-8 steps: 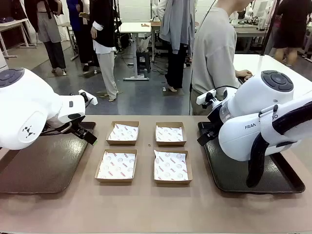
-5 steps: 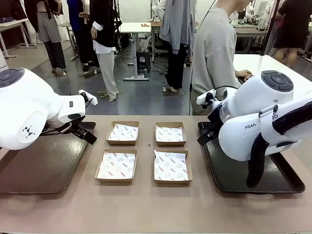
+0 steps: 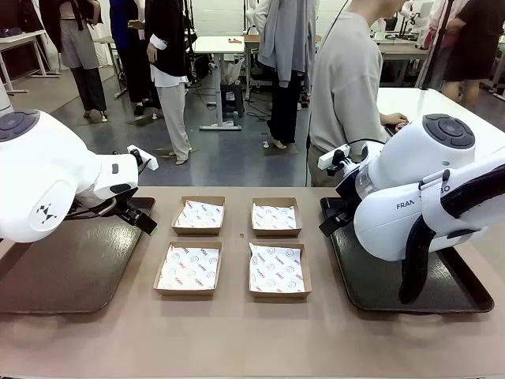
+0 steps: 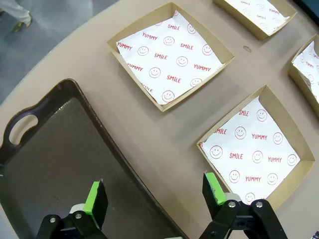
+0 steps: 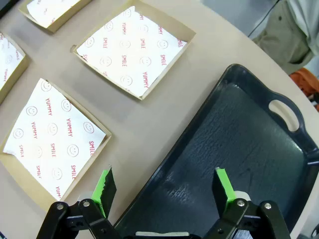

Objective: Individually package the donuts and arrange them on the tray.
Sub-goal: Pick up one Paper togo box.

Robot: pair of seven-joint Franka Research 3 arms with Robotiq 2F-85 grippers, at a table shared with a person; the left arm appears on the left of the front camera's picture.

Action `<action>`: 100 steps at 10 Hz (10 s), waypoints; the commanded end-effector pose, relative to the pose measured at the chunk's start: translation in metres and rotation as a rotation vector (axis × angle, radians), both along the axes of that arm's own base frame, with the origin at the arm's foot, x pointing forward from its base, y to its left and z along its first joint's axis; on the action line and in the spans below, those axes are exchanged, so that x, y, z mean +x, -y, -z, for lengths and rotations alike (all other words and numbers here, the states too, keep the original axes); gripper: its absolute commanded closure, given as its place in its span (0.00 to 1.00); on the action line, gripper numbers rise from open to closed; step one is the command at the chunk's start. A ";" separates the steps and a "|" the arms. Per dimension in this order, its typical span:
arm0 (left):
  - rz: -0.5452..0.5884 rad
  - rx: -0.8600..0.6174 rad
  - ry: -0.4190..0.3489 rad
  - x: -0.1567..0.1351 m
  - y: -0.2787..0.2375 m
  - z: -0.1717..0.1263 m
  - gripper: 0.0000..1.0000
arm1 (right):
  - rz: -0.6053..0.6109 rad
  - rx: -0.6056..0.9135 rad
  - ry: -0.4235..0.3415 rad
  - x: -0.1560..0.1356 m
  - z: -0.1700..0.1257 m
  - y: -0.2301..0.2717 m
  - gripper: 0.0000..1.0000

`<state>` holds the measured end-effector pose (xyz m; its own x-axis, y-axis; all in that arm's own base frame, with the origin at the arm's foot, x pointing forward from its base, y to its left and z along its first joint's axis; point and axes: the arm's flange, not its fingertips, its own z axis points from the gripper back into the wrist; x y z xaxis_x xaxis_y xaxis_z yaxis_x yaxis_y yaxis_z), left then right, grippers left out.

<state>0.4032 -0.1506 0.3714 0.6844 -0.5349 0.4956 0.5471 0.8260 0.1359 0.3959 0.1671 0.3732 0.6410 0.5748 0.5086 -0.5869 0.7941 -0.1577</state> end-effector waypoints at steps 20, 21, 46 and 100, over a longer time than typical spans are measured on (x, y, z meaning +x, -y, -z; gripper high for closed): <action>0.193 0.074 -0.250 -0.088 -0.046 -0.109 0.00 | 0.026 -0.164 -0.266 -0.118 -0.104 -0.003 0.00; 0.175 -0.221 -0.334 -0.082 -0.063 -0.113 0.00 | 0.067 0.217 -0.329 -0.118 -0.107 0.032 0.00; -0.228 -1.163 -0.696 -0.069 -0.275 -0.008 0.00 | 0.198 1.336 -0.595 -0.135 0.001 0.329 0.00; -0.228 -1.163 -0.696 -0.069 -0.275 -0.008 0.00 | 0.569 0.152 -0.617 -0.006 0.028 -0.053 0.00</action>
<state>0.3348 0.1241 0.3779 0.9892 0.1087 0.0982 0.0529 0.3601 -0.9314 0.3905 0.2184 0.3456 0.9994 0.0303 0.0158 -0.0328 0.9796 0.1985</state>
